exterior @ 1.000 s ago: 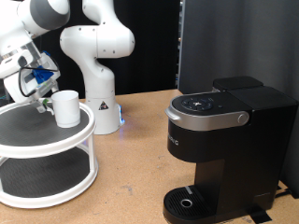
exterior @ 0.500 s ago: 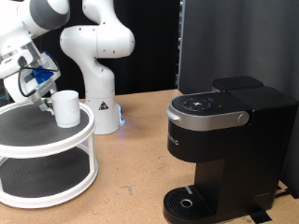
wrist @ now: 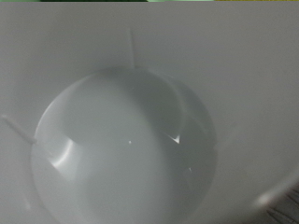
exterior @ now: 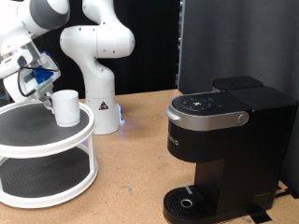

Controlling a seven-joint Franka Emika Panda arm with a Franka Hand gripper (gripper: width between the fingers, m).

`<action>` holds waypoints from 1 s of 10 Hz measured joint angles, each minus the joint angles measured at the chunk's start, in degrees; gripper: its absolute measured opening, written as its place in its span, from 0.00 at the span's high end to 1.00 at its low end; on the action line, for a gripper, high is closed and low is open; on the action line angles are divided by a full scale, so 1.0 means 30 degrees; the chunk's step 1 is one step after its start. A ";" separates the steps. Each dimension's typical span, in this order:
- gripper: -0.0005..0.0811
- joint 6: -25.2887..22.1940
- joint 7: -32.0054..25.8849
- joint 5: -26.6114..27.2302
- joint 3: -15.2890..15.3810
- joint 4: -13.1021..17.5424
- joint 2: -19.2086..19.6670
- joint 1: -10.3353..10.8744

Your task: Make a cup of coffee with the keurig machine

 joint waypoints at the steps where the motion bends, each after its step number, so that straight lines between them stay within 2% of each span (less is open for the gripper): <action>1: 0.91 0.0000 0.0025 0.0056 0.0017 0.0018 0.0000 0.0006; 4: 0.91 -0.0601 0.0238 0.0574 0.0235 0.0436 -0.0098 0.0074; 10: 0.91 -0.4390 0.1763 0.1308 0.1693 0.2156 -0.1862 0.0064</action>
